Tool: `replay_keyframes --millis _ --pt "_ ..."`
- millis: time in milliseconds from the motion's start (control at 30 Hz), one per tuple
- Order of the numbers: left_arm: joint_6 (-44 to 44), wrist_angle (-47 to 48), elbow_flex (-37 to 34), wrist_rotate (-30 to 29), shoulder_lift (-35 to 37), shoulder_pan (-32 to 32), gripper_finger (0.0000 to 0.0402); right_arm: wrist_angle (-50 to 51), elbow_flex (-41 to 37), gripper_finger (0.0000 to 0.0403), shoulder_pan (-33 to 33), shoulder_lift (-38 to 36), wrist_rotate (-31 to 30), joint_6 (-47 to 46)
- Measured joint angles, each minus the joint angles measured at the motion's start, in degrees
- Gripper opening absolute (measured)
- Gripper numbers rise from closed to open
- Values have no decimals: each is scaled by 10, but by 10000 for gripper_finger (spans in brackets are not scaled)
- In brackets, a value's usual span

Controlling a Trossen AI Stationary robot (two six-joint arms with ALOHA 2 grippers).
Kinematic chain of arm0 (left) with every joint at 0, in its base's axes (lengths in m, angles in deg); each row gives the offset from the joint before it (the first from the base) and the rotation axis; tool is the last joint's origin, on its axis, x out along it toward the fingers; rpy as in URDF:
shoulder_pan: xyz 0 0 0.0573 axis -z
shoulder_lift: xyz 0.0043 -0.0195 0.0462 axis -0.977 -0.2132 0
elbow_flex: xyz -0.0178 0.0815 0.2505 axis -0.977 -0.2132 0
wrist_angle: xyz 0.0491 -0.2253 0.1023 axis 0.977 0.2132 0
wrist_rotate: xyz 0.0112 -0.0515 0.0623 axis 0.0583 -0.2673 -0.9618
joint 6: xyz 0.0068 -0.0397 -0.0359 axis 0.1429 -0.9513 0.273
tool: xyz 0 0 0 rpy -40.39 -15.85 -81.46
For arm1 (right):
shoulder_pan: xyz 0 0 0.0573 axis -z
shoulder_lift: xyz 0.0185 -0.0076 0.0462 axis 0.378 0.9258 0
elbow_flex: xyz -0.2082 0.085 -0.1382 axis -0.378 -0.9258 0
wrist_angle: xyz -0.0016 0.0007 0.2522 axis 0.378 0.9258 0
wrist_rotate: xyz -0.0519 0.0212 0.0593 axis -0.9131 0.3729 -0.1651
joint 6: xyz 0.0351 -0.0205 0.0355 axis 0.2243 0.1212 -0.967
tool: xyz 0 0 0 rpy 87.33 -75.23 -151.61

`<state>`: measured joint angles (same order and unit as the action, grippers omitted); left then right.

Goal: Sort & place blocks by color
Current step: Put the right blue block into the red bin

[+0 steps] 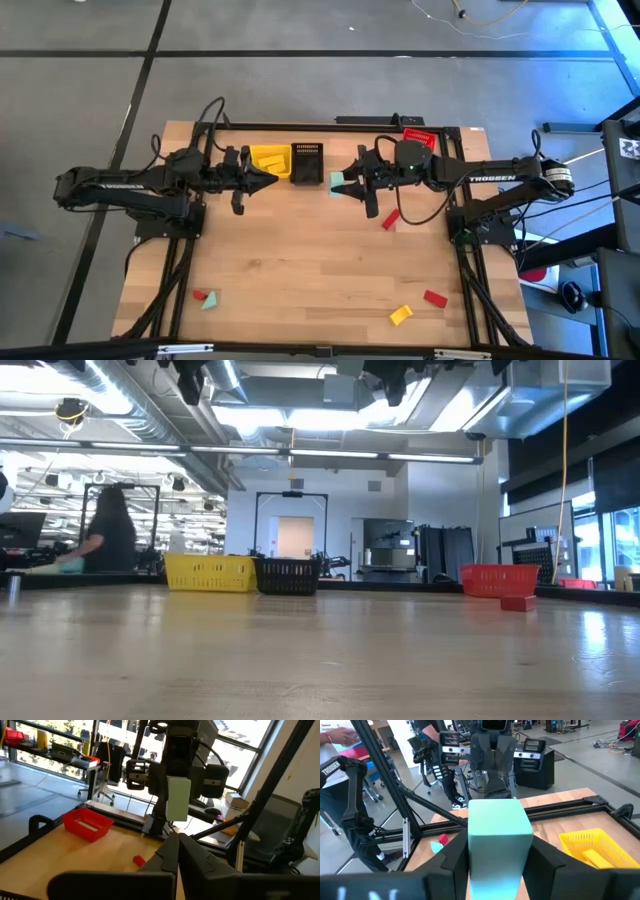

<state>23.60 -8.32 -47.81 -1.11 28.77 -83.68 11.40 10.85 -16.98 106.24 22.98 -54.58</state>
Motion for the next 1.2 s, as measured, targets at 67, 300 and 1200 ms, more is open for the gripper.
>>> replay_keyframes --millis 67,300,1200 --pt "4 0 0 -5 0 0 1 0 0 135 0 0 0 0" --pt "4 0 0 -15 1 0 0 1 0 135 0 0 -2 -6" --pt "2 3 0 -22 1 0 0 541 -68 135 367 -5 -287 -218"
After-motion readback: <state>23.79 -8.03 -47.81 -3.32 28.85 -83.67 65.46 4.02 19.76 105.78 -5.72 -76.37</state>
